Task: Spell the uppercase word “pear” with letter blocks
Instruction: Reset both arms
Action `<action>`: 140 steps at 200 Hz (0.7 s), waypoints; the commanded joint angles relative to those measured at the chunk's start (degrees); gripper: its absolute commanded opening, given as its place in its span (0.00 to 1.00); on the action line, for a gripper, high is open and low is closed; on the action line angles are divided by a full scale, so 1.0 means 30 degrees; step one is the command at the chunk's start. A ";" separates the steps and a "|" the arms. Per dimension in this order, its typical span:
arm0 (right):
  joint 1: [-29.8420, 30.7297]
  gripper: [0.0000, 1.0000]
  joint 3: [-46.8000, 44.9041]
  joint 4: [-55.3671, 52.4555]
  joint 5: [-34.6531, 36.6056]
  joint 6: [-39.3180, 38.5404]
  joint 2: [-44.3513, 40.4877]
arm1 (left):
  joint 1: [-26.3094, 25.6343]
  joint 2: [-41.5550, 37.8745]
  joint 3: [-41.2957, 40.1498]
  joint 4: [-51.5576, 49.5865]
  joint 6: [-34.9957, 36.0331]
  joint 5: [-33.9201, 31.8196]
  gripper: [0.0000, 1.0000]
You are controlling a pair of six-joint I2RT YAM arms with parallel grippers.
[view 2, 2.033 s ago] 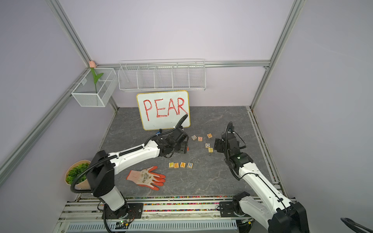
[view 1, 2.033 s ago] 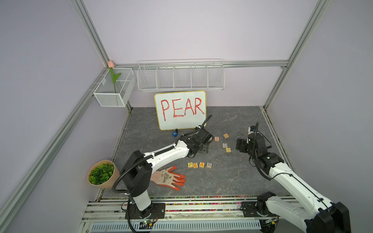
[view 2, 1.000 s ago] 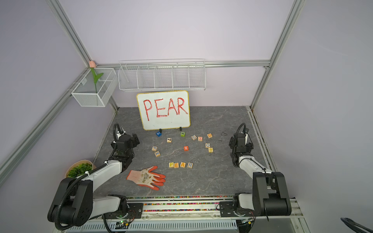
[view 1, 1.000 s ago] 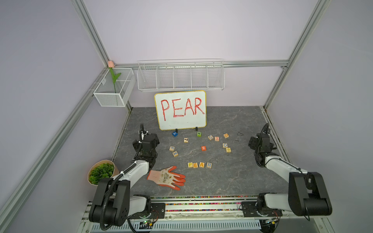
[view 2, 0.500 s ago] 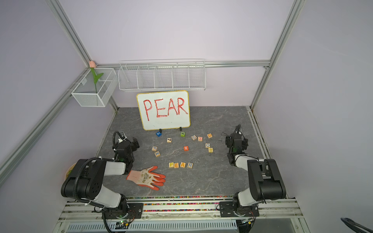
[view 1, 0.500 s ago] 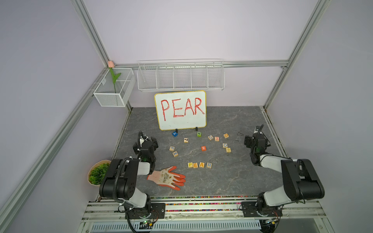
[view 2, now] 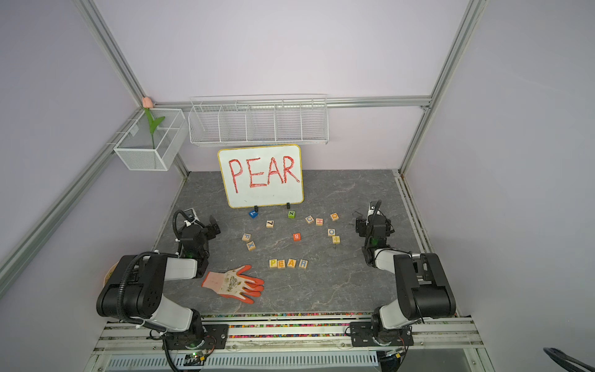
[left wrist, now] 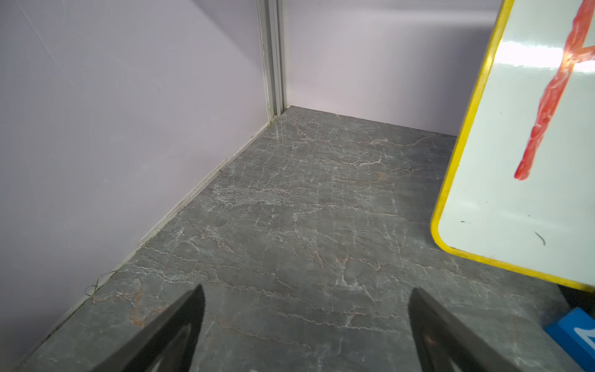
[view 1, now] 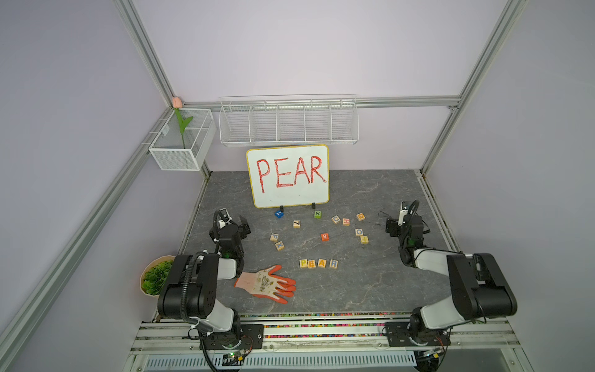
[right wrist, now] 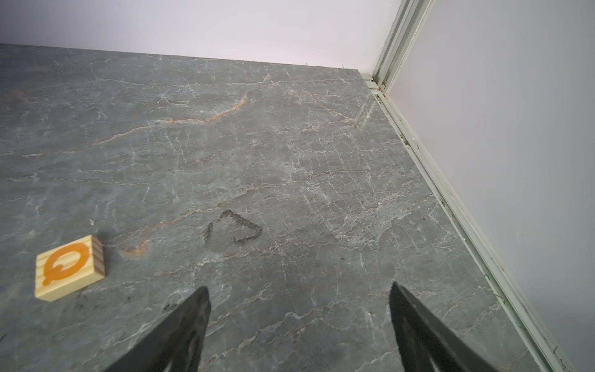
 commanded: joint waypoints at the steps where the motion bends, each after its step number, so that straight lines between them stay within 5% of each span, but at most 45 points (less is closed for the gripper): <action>1: 0.0245 0.89 -0.0226 0.0736 -0.0160 -0.0596 -0.0071 | 0.0100 0.0079 0.0150 0.0428 -0.0032 0.0265 0.99; 25: 0.0004 0.89 -0.2080 0.3483 -0.0550 -0.0172 -0.0140 | 0.0100 0.0095 0.0156 0.0449 0.0013 0.0267 0.99; 38: 0.0663 0.88 -0.3828 1.0128 0.0132 -0.1560 0.1846 | 0.0097 0.0079 0.0150 0.0454 0.0025 0.0252 0.99; 54: -0.0256 0.89 -0.1984 0.3829 -0.0420 0.0172 0.0358 | 0.0094 0.0083 0.0163 0.0430 0.0005 0.0267 0.99; 66: -0.0765 0.88 -0.2491 0.5855 -0.1338 0.0091 0.0905 | 0.0071 0.0094 0.0157 0.0448 0.0025 0.0252 0.99; 140: -0.0540 0.88 -0.2403 0.4947 -0.0915 0.0134 0.0414 | -0.0046 0.0138 0.0194 0.0486 0.0288 0.0267 0.99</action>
